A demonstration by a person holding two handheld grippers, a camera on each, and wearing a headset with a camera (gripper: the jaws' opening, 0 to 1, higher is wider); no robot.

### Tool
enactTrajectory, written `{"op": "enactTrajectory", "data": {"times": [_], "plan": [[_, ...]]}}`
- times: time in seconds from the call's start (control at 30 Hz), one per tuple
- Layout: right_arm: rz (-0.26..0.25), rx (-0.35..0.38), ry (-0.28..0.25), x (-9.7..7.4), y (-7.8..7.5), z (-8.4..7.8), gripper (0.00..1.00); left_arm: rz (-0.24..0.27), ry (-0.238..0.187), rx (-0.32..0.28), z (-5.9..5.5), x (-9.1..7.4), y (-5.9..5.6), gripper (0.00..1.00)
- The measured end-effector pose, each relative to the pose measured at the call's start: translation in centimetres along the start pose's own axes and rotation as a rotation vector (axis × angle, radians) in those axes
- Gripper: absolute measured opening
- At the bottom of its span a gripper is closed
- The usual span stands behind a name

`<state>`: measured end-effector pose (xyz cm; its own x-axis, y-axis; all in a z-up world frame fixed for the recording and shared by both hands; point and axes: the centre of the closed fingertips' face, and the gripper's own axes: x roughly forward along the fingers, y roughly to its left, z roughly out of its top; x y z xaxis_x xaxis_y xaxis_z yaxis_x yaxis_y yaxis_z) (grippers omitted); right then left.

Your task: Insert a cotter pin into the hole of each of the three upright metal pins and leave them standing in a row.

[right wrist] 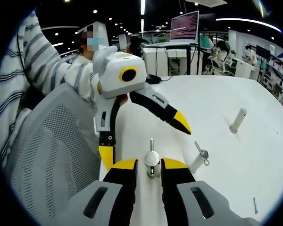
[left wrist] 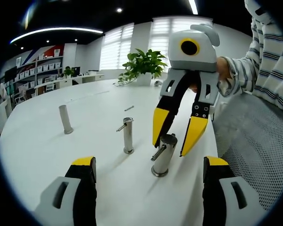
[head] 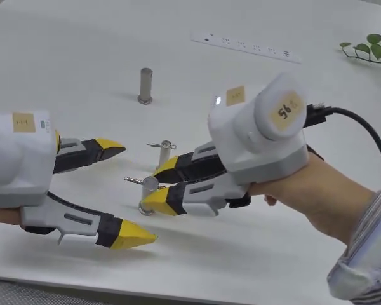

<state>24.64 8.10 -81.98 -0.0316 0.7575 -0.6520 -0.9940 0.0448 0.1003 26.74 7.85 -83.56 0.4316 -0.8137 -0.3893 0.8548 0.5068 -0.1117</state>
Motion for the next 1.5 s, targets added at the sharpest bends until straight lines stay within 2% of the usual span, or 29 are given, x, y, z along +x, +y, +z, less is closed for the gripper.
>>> {"op": "enactTrajectory", "data": {"times": [0.2, 0.27, 0.5, 0.6, 0.83, 1.07, 1.17, 1.3, 1.4, 1.5], "plan": [[0.003, -0.018, 0.011, 0.5, -0.1, -0.1, 0.2, 0.009, -0.009, -0.011, 0.2, -0.2, 0.2, 0.98], [-0.013, -0.04, 0.012, 0.7, -0.3, 0.0, 0.19, 0.01, -0.01, -0.02, 0.2, -0.2, 0.2, 1.0], [-0.009, -0.083, 0.038, 1.3, -0.3, -0.4, 0.18, 0.011, -0.011, -0.001, 0.4, -0.5, 0.0, 1.0], [-0.012, -0.11, 0.036, 1.3, -0.3, -0.4, 0.16, 0.015, -0.013, -0.004, 0.5, -0.6, 0.1, 1.0], [-0.013, -0.114, 0.025, 1.2, -0.4, -0.4, 0.15, 0.016, -0.022, -0.003, 0.7, -0.8, 0.1, 0.96], [-0.008, -0.146, 0.022, 1.1, -0.3, -0.4, 0.14, 0.023, -0.017, 0.0, 0.8, -0.8, 0.3, 0.97], [-0.008, -0.17, 0.025, 0.8, -0.3, -0.6, 0.13, 0.018, -0.012, -0.004, 0.7, -0.9, 0.3, 0.98], [-0.004, -0.166, 0.013, 0.0, -0.5, -0.8, 0.13, 0.014, -0.006, -0.003, 0.7, -0.8, 0.3, 0.98], [0.006, -0.203, 0.019, -0.9, -0.6, -1.3, 0.13, 0.021, 0.002, -0.009, 0.6, -0.9, 0.5, 0.98], [0.016, -0.202, 0.015, -1.9, -0.9, -1.7, 0.13, 0.029, -0.008, -0.016, 1.0, -1.0, 0.7, 0.98]]}}
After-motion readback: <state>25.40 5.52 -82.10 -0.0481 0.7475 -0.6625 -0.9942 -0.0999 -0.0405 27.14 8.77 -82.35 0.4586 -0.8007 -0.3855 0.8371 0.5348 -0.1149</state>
